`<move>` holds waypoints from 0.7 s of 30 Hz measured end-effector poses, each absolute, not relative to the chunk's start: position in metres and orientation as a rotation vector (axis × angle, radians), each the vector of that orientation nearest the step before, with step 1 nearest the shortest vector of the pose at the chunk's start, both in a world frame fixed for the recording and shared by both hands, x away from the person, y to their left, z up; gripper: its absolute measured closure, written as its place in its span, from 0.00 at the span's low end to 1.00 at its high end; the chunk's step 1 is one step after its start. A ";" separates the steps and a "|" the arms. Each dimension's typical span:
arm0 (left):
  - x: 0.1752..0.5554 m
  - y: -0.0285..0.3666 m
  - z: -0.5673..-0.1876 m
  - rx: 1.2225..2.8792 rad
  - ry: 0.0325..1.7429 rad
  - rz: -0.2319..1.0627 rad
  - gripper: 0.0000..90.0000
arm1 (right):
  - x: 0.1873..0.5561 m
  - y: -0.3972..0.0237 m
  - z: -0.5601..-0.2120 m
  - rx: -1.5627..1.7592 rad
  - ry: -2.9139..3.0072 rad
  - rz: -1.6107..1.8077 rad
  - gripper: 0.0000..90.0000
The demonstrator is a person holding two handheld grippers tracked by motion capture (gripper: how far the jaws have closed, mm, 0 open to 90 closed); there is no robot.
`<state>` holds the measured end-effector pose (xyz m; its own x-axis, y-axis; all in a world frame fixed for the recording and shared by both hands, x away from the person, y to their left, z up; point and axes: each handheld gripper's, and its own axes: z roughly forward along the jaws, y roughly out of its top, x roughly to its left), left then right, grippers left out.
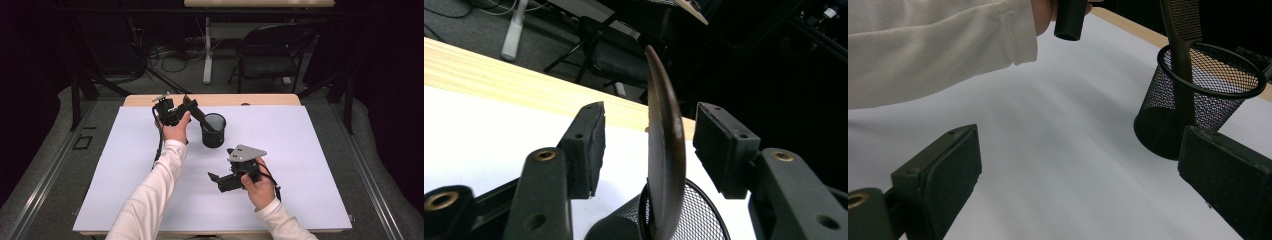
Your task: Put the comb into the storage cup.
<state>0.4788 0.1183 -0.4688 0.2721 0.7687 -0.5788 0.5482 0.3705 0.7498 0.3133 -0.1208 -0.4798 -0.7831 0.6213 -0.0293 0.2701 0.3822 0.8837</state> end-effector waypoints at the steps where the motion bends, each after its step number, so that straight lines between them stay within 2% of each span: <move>1: 0.479 0.119 -0.469 1.292 1.395 0.226 0.51 | 0.313 -0.121 -0.480 0.776 2.291 1.363 0.04; 13: 0.475 0.126 -0.460 1.258 1.373 0.247 0.43 | 0.314 -0.121 -0.480 0.777 2.290 1.357 0.04; 21: 0.472 0.133 -0.454 1.249 1.369 0.274 0.43 | 0.314 -0.121 -0.481 0.779 2.290 1.352 0.05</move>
<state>0.4724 0.1330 -0.4541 0.2792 0.7720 -0.5711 0.4929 0.3952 0.7752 0.3141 -0.1207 -0.4810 -0.7793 0.6257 -0.0342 0.2724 0.3873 0.8808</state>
